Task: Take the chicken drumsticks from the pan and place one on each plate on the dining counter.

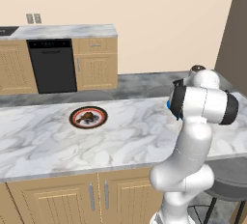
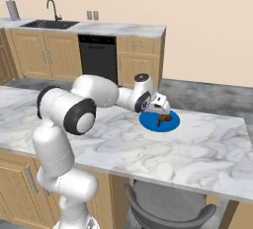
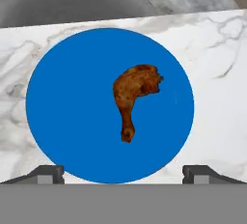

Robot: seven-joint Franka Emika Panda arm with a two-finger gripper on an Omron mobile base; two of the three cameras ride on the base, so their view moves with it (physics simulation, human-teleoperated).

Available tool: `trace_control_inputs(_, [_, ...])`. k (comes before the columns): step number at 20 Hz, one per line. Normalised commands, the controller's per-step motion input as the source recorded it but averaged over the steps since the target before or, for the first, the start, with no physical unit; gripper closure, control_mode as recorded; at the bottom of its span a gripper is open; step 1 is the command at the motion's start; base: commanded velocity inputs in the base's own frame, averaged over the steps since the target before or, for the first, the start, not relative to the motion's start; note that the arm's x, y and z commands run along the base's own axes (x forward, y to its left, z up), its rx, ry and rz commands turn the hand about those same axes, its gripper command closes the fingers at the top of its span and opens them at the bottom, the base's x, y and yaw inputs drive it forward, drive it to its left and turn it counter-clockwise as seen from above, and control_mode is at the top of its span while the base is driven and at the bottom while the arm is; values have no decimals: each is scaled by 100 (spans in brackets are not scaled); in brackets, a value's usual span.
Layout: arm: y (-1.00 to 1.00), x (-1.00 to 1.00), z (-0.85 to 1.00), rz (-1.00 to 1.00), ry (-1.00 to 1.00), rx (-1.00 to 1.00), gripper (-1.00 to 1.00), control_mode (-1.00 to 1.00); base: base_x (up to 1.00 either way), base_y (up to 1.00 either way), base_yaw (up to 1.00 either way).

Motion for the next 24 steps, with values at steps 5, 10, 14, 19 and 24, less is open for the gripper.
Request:
trace_control_inputs(5, [19,-49,100,30,0,-15,-100,-100,0,0,0])
trace_control_inputs(10, [1,-75,100,27,1,-8,-100,-100,0,0,0])
trace_control_inputs(14, [24,-100,100,24,27,-1,-100,-100,0,0,0])
trace_control_inputs(19, [80,-100,38,19,36,1,-100,-100,0,0,0])
trace_control_inputs(24, [100,-100,-75,14,6,1,-100,-100,0,0,0])
